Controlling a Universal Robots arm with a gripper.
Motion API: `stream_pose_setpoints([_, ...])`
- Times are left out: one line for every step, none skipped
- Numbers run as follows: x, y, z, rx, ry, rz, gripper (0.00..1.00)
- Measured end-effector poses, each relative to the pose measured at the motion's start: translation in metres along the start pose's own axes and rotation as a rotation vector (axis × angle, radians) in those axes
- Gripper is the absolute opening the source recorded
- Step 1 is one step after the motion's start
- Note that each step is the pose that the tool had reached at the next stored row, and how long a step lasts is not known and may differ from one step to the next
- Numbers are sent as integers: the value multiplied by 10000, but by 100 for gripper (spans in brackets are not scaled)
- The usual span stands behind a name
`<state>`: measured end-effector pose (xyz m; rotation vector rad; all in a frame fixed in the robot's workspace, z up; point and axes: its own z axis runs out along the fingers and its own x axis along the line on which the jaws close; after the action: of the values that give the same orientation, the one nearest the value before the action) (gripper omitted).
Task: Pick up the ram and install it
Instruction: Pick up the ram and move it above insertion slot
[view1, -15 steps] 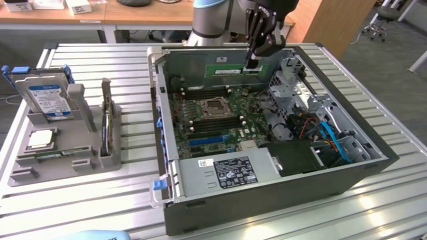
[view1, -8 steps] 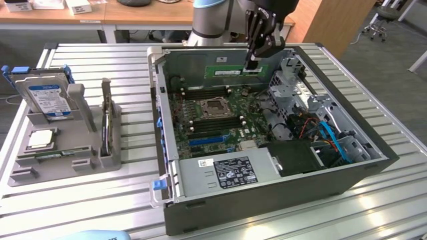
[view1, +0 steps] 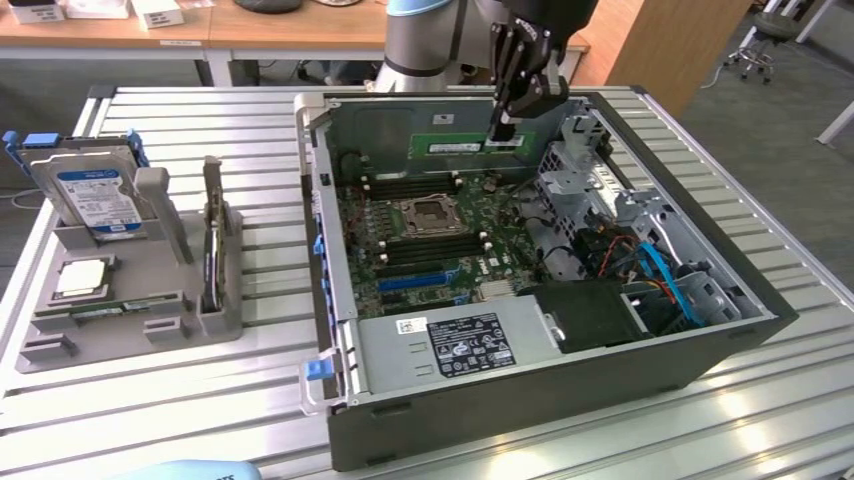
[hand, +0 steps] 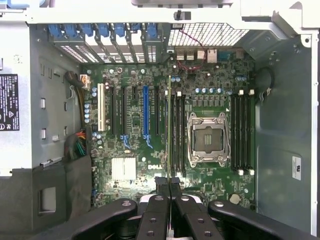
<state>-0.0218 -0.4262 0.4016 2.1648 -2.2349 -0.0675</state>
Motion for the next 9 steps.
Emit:
stream_pose_setpoints([0, 0, 10, 1, 0, 0, 12])
stream_pose_setpoints([0, -1, 19, 0, 0, 0, 12])
stream_pose_setpoints([0, -2, 29, 0, 0, 0, 12])
stream_pose_setpoints([0, -2, 40, 0, 0, 0, 12])
stream_pose_setpoints([0, -3, 52, 0, 0, 0, 12])
stream_pose_setpoints([1, -3, 63, 1, -1, 0, 12])
stream_pose_setpoints([1, -4, 74, 1, 0, 0, 12])
stream_pose_setpoints([1, -4, 85, 1, 0, 0, 12])
stream_pose_setpoints([1, -5, 96, 0, 0, -1, 12])
